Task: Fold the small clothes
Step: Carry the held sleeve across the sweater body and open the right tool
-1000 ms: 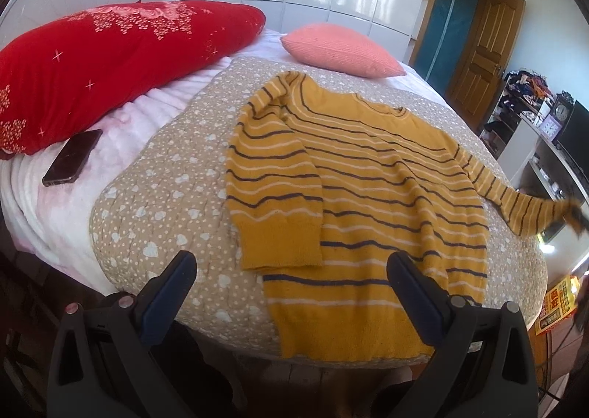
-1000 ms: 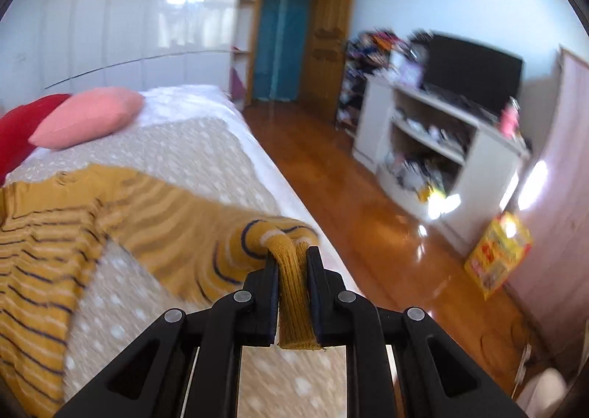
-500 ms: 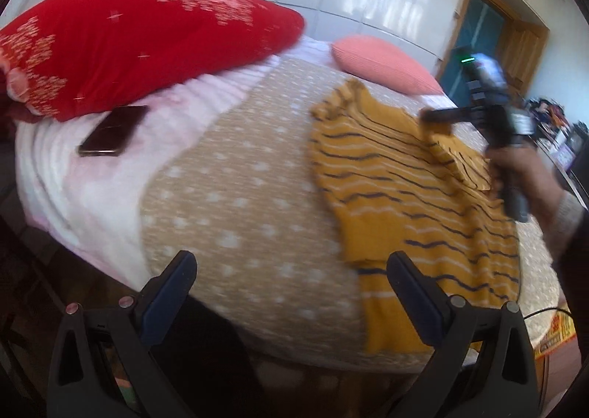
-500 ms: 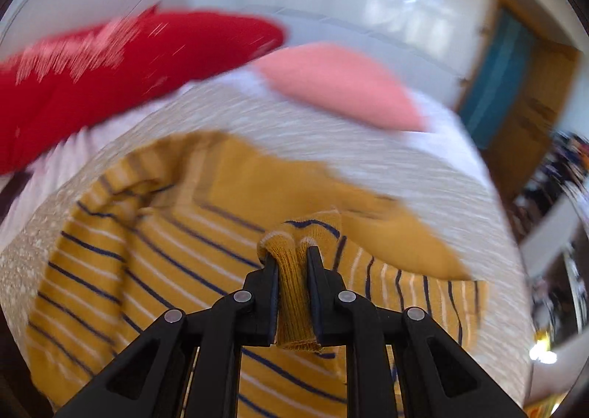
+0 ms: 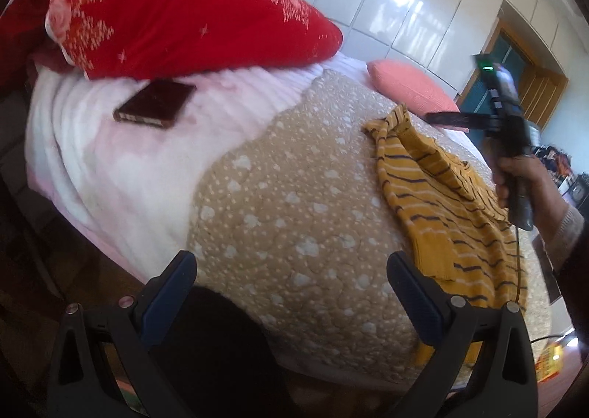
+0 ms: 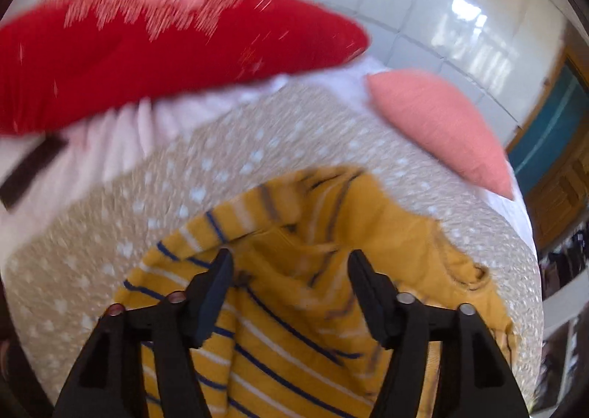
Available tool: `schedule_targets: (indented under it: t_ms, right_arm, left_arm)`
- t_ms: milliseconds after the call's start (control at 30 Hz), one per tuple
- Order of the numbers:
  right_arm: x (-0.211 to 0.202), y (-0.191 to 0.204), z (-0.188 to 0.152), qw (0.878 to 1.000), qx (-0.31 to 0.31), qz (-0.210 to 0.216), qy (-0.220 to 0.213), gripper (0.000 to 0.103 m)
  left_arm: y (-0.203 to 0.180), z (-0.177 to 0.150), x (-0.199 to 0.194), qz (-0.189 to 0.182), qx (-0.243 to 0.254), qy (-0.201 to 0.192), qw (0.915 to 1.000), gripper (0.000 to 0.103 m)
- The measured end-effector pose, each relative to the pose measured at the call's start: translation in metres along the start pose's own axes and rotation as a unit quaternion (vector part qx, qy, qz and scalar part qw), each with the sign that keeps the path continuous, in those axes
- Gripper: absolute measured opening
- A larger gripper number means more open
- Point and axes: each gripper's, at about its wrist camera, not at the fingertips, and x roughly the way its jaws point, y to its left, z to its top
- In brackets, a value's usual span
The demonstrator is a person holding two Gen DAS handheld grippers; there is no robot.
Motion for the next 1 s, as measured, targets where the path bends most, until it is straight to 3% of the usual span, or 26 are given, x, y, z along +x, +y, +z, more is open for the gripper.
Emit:
schedule_targets:
  t_ms: [133, 233, 267, 333, 467, 567, 667, 700, 767, 867, 1000]
  right_arm:
    - [-0.01, -0.036, -0.012, 0.998, 0.041, -0.044, 0.007, 0.069]
    - [-0.002, -0.058, -0.035, 0.995, 0.071, -0.067, 0.029, 0.038]
    - [0.005, -0.066, -0.043, 0.993, 0.093, -0.061, 0.043, 0.032]
    - [0.017, -0.075, -0.051, 0.99, 0.118, -0.049, 0.06, 0.032]
    - [0.04, -0.064, -0.052, 0.988, 0.13, -0.029, 0.075, 0.032]
    - [0.06, -0.043, -0.054, 0.983, 0.134, 0.055, 0.11, 0.032]
    - [0.051, -0.022, -0.052, 0.99, 0.089, 0.044, 0.095, 0.033]
    - [0.039, -0.02, -0.053, 0.991, 0.084, 0.06, 0.087, 0.033]
    - [0.018, -0.018, -0.059, 0.991, 0.085, 0.075, 0.072, 0.049]
    - [-0.029, -0.014, -0.081, 0.985, 0.09, 0.14, 0.049, 0.069]
    - [-0.056, -0.001, -0.115, 0.98, 0.084, 0.172, 0.051, 0.071]
  left_arm:
    - [-0.007, -0.004, 0.005, -0.011, 0.002, 0.028, 0.9995, 0.103]
    - [-0.015, -0.009, 0.001, -0.02, 0.013, 0.029, 0.9993, 0.103]
    - [-0.019, -0.01, 0.0, -0.017, 0.021, 0.028, 0.9992, 0.103]
    - [-0.025, -0.01, -0.001, -0.017, 0.028, 0.028, 0.9991, 0.103]
    - [-0.029, -0.011, -0.002, -0.019, 0.029, 0.031, 0.9989, 0.103]
    - [-0.029, -0.011, -0.005, -0.013, 0.028, 0.033, 0.999, 0.103]
    - [-0.025, -0.008, -0.009, -0.005, 0.027, 0.033, 0.9991, 0.103]
    - [-0.024, -0.007, -0.011, -0.003, 0.026, 0.031, 0.9992, 0.103]
    - [-0.022, -0.005, -0.017, 0.005, 0.024, 0.026, 0.9994, 0.103]
    - [-0.024, -0.003, -0.022, 0.002, 0.019, 0.02, 0.9996, 0.103]
    - [-0.04, -0.005, -0.022, -0.011, 0.025, 0.021, 0.9994, 0.103]
